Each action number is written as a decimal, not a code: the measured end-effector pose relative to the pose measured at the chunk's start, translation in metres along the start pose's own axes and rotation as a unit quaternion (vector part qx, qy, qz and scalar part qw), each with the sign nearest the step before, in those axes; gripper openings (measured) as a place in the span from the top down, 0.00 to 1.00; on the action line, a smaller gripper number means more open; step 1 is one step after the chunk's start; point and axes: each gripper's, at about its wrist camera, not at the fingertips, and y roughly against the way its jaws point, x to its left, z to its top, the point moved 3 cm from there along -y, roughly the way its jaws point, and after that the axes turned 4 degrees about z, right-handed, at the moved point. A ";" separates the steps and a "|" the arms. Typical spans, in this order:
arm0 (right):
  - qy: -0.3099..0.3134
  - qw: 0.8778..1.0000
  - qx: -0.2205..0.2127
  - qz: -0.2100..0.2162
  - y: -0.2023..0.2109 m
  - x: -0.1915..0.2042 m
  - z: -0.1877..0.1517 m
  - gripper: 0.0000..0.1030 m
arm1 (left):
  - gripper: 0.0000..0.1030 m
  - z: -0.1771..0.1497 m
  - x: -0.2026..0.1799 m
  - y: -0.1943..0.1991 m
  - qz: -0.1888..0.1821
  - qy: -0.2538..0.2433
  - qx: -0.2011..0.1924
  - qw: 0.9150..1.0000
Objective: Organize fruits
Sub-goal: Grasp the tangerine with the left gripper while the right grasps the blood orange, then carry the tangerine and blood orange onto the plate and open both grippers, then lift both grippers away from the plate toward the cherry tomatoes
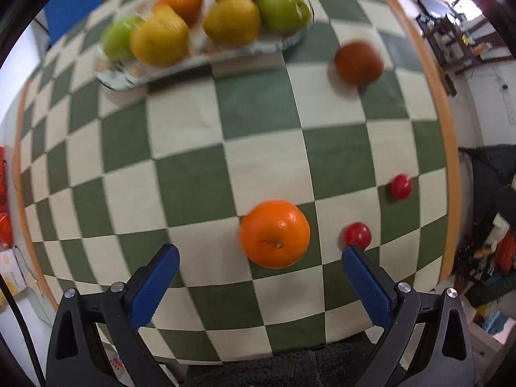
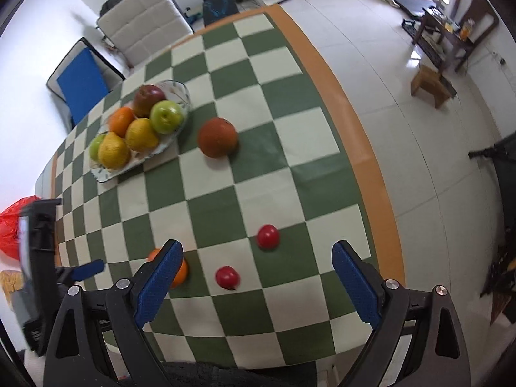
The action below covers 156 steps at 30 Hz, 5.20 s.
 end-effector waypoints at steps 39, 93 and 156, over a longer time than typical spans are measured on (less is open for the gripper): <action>0.129 0.970 0.181 0.099 -0.165 0.124 0.036 0.43 | 0.39 0.011 0.121 -0.052 -0.014 0.139 0.034 0.990; 0.106 0.992 0.068 0.029 -0.186 0.167 0.238 0.43 | 0.41 0.257 0.195 -0.005 -0.018 0.117 0.014 0.993; 0.208 0.962 -0.178 0.008 0.129 0.174 0.051 0.07 | 0.15 -0.003 0.121 0.235 0.042 0.123 -0.293 0.947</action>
